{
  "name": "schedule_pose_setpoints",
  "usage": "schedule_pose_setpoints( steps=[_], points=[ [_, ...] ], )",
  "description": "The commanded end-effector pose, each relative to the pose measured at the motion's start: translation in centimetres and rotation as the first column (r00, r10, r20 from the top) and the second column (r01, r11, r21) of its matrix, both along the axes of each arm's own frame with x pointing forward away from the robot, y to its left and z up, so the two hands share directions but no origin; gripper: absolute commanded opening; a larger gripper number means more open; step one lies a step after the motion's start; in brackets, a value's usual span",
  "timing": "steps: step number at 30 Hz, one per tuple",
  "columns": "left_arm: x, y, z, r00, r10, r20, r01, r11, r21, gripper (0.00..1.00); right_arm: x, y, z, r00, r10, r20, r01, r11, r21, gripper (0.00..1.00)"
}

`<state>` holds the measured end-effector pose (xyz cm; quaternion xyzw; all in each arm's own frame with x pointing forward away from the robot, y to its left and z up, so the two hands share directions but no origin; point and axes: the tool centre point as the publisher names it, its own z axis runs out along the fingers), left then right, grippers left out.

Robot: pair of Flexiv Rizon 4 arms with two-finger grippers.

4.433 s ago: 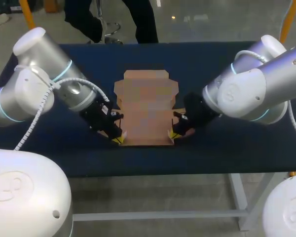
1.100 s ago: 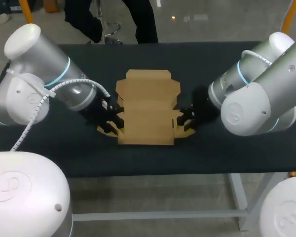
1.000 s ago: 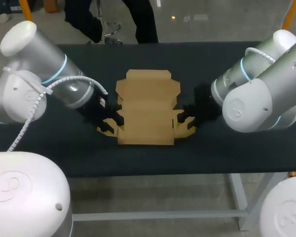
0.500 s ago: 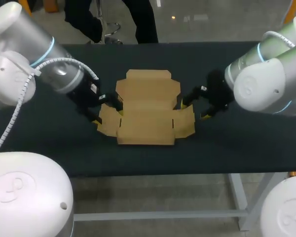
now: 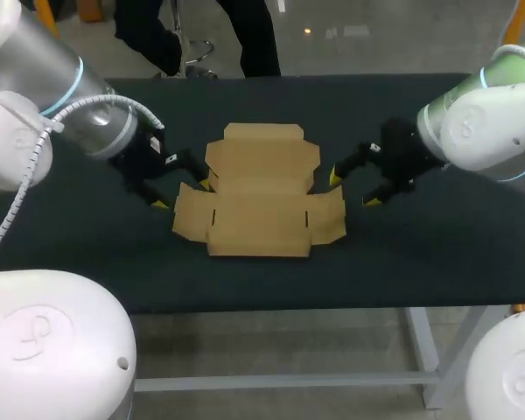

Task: Assemble the packaging by folding the flat box into shape, placing the metal phone stand inside, and closing the box properly

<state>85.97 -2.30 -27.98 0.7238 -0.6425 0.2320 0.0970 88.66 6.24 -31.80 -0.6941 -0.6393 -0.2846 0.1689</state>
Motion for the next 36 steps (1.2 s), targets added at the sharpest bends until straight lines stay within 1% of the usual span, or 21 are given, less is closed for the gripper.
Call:
schedule_pose_setpoints(
  steps=[1, 3, 5, 8, 11, 13, 16, 17, 18, 22, 26, 31, 36],
  points=[
    [-0.3, 0.1, 0.1, 1.000, 0.005, 0.007, -0.005, 1.000, 0.003, 1.00, 0.2, -0.4, 0.1, 0.998, 0.064, -0.022, -0.059, 0.984, 0.167, 1.00],
    [-0.3, 0.1, 0.1, 1.000, 0.005, 0.007, -0.005, 1.000, 0.003, 1.00, 0.2, -0.4, 0.1, 0.998, 0.064, -0.022, -0.059, 0.984, 0.167, 1.00],
    [-0.3, 0.4, 0.3, 1.000, -0.012, 0.008, 0.013, 1.000, -0.020, 1.00, 0.6, -1.0, -0.3, 0.997, 0.072, -0.041, -0.062, 0.980, 0.191, 1.00],
    [0.1, 0.5, 1.0, 0.997, -0.074, 0.020, 0.075, 0.995, -0.061, 1.00, 0.9, -1.4, 0.2, 0.997, 0.076, -0.001, -0.074, 0.980, 0.187, 1.00],
    [0.7, 0.2, 1.6, 0.994, -0.103, 0.042, 0.105, 0.993, -0.055, 1.00, 1.4, -1.4, 0.7, 0.995, 0.092, 0.023, -0.095, 0.979, 0.180, 1.00],
    [1.2, 0.0, 2.0, 0.990, -0.127, 0.054, 0.130, 0.990, -0.056, 1.00, 2.0, -1.6, 0.8, 0.992, 0.122, 0.030, -0.125, 0.973, 0.194, 1.00],
    [2.2, 0.0, 2.5, 0.985, -0.158, 0.071, 0.162, 0.985, -0.065, 1.00, 3.3, -2.0, 0.5, 0.991, 0.134, 0.028, -0.136, 0.967, 0.214, 1.00],
    [2.7, 0.0, 2.6, 0.985, -0.158, 0.072, 0.163, 0.984, -0.066, 1.00, 4.0, -2.2, 0.2, 0.992, 0.128, 0.017, -0.128, 0.967, 0.219, 1.00],
    [3.1, 0.0, 2.7, 0.983, -0.167, 0.080, 0.172, 0.983, -0.066, 1.00, 4.2, -2.3, 0.1, 0.992, 0.127, 0.016, -0.128, 0.968, 0.218, 1.00],
    [5.3, 0.1, 3.0, 0.977, -0.193, 0.090, 0.199, 0.978, -0.066, 1.00, 6.1, -2.7, -0.9, 0.989, 0.144, -0.013, -0.136, 0.956, 0.261, 1.00],
    [7.0, 0.2, 3.0, 0.975, -0.203, 0.094, 0.210, 0.975, -0.076, 1.00, 7.7, -2.9, -1.7, 0.987, 0.159, -0.033, -0.142, 0.943, 0.300, 1.00],
    [8.2, 0.5, 3.1, 0.972, -0.210, 0.108, 0.219, 0.973, -0.079, 1.00, 9.1, -2.7, -2.5, 0.985, 0.166, -0.050, -0.141, 0.936, 0.323, 1.00],
    [9.0, 0.7, 3.2, 0.969, -0.216, 0.117, 0.226, 0.971, -0.081, 1.00, 10.3, -2.5, -3.3, 0.983, 0.174, -0.057, -0.145, 0.929, 0.340, 1.00]
  ],
)
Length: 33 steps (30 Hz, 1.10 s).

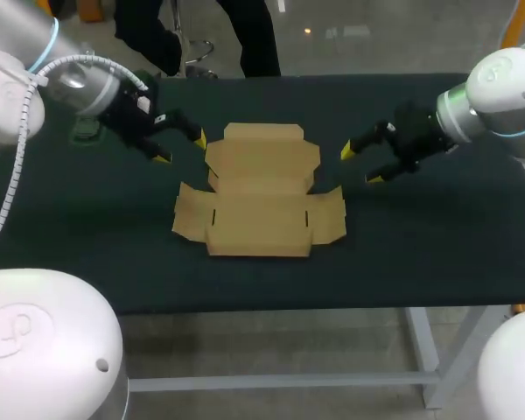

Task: Assemble the packaging by folding the flat box into shape, placing the metal phone stand inside, and closing the box properly

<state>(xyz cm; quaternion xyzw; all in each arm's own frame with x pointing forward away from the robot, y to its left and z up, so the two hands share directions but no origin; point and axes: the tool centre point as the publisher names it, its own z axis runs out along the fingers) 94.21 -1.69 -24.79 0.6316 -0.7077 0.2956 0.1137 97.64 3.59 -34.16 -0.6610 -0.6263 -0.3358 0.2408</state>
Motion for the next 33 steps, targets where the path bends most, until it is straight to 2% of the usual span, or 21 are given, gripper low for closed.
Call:
schedule_pose_setpoints(
  steps=[1, 13, 20, 28, 33],
  points=[
    [0.9, 0.1, 0.1, 1.000, -0.019, -0.014, 0.019, 1.000, 0.002, 1.00, 1.5, 0.3, -1.1, 0.990, 0.129, -0.063, -0.118, 0.980, 0.163, 1.00],
    [2.2, 0.3, 0.6, 0.999, -0.034, 0.005, 0.034, 0.999, 0.000, 1.00, 4.2, 1.5, -2.3, 0.990, 0.129, -0.064, -0.115, 0.977, 0.181, 1.00],
    [2.9, 0.6, 0.8, 0.999, -0.042, 0.013, 0.042, 0.999, 0.002, 1.00, 5.7, 2.6, -2.8, 0.989, 0.139, -0.044, -0.131, 0.979, 0.158, 0.99],
    [3.6, 0.9, 0.5, 0.999, -0.044, 0.011, 0.044, 0.999, 0.002, 1.00, 7.3, 3.8, -3.6, 0.989, 0.138, -0.045, -0.131, 0.983, 0.130, 0.77],
    [3.9, 1.2, 0.4, 0.999, -0.043, 0.010, 0.043, 0.999, 0.001, 1.00, 8.0, 4.3, -4.0, 0.990, 0.136, -0.045, -0.131, 0.986, 0.107, 0.69]
  ],
)
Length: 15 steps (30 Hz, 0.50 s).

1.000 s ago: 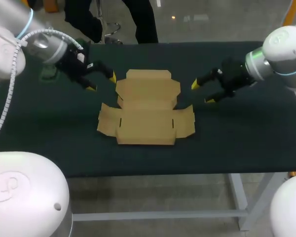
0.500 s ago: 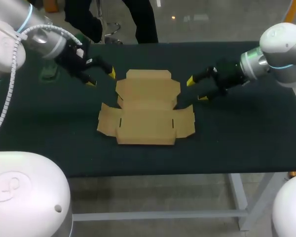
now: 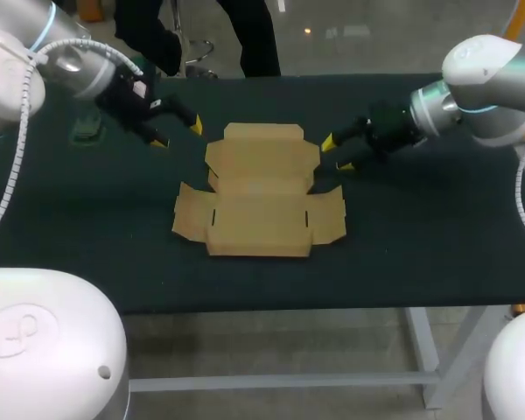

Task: Assemble the packaging by folding the flat box into shape, placing the metal phone stand inside, and closing the box properly

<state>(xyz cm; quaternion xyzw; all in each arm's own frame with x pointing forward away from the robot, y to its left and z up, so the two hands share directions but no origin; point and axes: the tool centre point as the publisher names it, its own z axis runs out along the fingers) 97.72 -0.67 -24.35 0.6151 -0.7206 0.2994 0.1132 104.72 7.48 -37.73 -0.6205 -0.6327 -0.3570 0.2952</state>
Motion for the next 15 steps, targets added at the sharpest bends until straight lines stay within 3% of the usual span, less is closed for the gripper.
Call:
schedule_pose_setpoints(
  steps=[1, 15],
  points=[
    [0.5, 0.2, -0.1, 1.000, -0.004, -0.009, 0.004, 1.000, 0.001, 1.00, 1.1, 0.5, -0.5, 0.998, 0.051, -0.040, -0.051, 0.999, -0.011, 0.69],
    [1.2, 0.9, -0.6, 1.000, 0.002, -0.018, -0.002, 1.000, -0.009, 1.00, 2.3, 1.6, -1.7, 0.998, 0.047, -0.048, -0.048, 0.999, -0.023, 0.66]
  ],
)
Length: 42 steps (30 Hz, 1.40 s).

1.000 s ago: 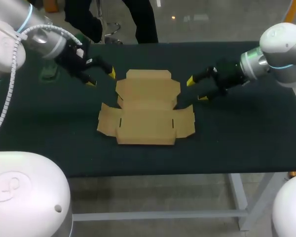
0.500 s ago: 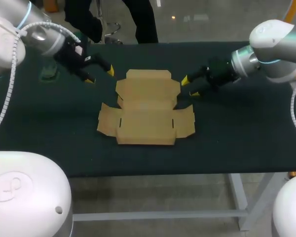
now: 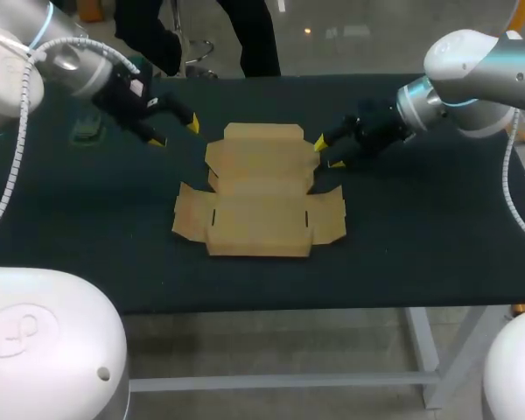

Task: Assemble the packaging by folding the flat box into shape, placing the metal phone stand inside, and closing the box properly

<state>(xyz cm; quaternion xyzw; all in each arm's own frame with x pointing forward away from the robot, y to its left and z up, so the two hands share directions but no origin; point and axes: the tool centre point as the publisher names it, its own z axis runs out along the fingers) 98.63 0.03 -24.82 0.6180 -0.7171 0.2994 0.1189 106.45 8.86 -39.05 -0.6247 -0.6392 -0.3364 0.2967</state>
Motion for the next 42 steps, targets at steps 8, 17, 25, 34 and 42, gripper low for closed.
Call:
schedule_pose_setpoints(
  steps=[8, 17, 25, 34, 42],
  points=[
    [0.4, 0.7, -0.4, 1.000, -0.001, -0.011, 0.001, 1.000, -0.008, 1.00, 0.9, 1.0, -0.9, 1.000, 0.014, -0.018, -0.014, 1.000, 0.008, 0.60],
    [0.2, 1.5, -0.5, 1.000, 0.005, -0.010, -0.005, 1.000, -0.013, 1.00, 1.3, 1.7, -1.5, 1.000, -0.008, -0.007, 0.008, 1.000, 0.024, 0.56],
    [0.0, 2.0, -0.7, 1.000, 0.009, -0.012, -0.009, 1.000, -0.016, 1.00, 1.8, 2.4, -2.0, 1.000, -0.016, -0.001, 0.016, 0.999, 0.046, 0.48],
    [-0.2, 2.4, -0.7, 1.000, 0.010, -0.012, -0.010, 1.000, -0.013, 1.00, 2.3, 3.0, -2.4, 1.000, -0.023, 0.000, 0.023, 0.998, 0.055, 0.47],
    [-0.3, 2.5, -0.8, 1.000, 0.010, -0.014, -0.010, 1.000, -0.014, 1.00, 2.8, 3.2, -2.5, 1.000, -0.019, 0.006, 0.019, 0.997, 0.078, 0.37]
  ],
)
